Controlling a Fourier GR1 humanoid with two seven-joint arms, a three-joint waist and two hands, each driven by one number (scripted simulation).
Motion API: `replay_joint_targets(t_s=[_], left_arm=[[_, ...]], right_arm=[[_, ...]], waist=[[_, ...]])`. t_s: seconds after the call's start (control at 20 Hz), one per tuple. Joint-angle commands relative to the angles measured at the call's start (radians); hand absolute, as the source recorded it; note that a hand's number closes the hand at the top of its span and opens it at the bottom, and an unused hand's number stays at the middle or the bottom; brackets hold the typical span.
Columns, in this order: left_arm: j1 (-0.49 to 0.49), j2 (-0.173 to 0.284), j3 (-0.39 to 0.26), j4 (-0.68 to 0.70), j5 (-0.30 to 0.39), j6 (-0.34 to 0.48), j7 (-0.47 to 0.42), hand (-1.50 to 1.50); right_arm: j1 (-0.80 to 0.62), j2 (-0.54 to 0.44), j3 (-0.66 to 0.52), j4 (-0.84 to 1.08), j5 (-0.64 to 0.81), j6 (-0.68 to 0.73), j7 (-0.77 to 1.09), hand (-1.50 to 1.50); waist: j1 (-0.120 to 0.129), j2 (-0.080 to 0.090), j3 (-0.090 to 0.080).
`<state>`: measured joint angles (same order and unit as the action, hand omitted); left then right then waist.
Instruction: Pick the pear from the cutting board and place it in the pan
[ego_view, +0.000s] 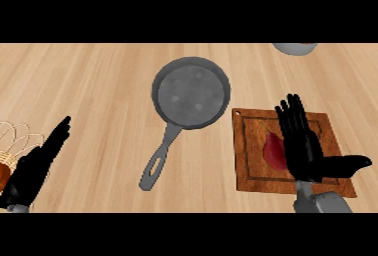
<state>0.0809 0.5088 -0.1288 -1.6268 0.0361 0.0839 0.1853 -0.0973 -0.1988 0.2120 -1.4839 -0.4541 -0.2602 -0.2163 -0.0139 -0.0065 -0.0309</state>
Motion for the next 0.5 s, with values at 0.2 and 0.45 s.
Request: replay_joint_targets(t_s=[0.2,0.45], left_arm=[[-0.065,0.001,0.105,0.105,0.004,0.073,0.053,0.00],[-0.057,-0.031,0.134,0.142,0.026,0.113,0.090,0.00]], right_arm=[[-0.220,-0.204,0.127,-0.160,0.081,0.337,-0.014,-1.50],[-0.148,-0.264,-0.111,-0.038,0.298,-0.039,-0.104,1.50]], waist=[[0.043,0.004,0.029],[-0.018,0.009,0.030]])
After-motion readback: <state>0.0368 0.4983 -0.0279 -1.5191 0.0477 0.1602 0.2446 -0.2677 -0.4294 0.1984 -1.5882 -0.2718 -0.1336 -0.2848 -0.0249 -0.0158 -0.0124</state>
